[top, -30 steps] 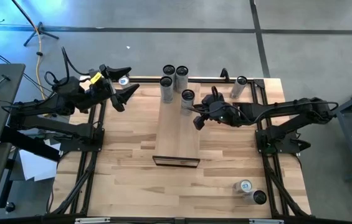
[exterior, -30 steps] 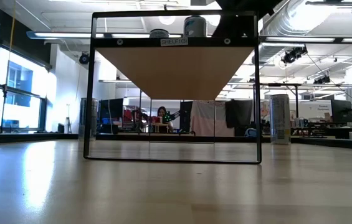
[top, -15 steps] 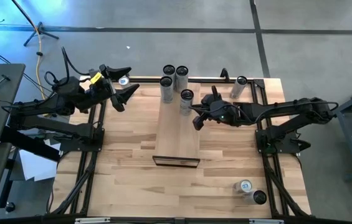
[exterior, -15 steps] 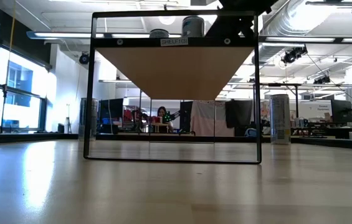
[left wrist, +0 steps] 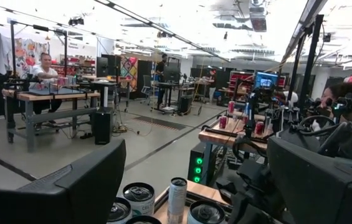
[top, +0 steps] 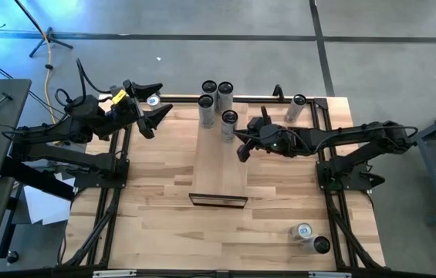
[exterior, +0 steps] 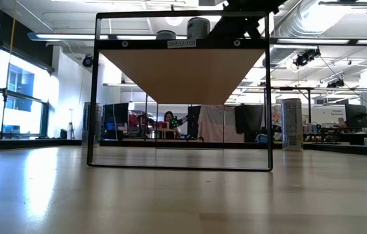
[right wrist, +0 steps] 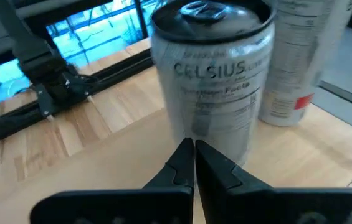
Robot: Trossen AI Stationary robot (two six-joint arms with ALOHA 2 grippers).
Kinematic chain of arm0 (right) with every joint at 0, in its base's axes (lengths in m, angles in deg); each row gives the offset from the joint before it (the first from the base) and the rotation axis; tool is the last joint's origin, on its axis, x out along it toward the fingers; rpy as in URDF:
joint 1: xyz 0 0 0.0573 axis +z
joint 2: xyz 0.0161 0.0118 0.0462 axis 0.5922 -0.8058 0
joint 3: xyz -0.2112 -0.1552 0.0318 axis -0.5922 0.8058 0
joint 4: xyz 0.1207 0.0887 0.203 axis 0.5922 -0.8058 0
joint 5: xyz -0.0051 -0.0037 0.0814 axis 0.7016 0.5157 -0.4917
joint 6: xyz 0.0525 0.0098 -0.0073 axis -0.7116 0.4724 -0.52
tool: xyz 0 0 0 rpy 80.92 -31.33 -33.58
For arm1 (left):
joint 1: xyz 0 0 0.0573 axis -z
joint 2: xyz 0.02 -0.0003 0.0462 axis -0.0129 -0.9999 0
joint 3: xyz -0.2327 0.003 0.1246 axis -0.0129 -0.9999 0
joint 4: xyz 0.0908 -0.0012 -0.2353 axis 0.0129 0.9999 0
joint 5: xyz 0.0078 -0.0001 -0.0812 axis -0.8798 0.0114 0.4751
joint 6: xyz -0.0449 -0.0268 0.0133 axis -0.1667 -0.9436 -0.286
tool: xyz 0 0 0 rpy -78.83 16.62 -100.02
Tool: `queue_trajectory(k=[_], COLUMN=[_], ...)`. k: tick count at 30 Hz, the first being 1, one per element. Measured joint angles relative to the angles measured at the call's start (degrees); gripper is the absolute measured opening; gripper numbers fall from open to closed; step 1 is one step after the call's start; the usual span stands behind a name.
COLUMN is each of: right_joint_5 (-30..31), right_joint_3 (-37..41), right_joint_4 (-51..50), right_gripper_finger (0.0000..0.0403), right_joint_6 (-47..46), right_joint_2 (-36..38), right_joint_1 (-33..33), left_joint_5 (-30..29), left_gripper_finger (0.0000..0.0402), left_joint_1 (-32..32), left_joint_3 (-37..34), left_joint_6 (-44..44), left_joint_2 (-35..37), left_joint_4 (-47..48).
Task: Place canned beverage on shelf
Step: Put the white blue soda can on the shelf aligned with the white blue soda can
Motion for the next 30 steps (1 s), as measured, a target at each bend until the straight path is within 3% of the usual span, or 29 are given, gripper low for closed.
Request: queue_trajectory(k=[19, 30], right_joint_5=[-1.3, -6.5], right_joint_3=[0.0, 0.0], right_joint_4=[5.6, 6.9], right_gripper_finger=[0.0000, 0.0000], right_joint_6=[2.7, 4.2], right_joint_2=[-4.0, -3.9], right_joint_1=[-2.8, -4.6], left_joint_5=[0.0, 0.0], left_gripper_finger=[0.0356, 0.0356], left_joint_1=[0.0, 0.0], left_joint_3=[0.0, 0.0], left_joint_6=[0.0, 0.0], left_joint_2=[0.0, 0.0], left_joint_4=[-0.1, -0.1])
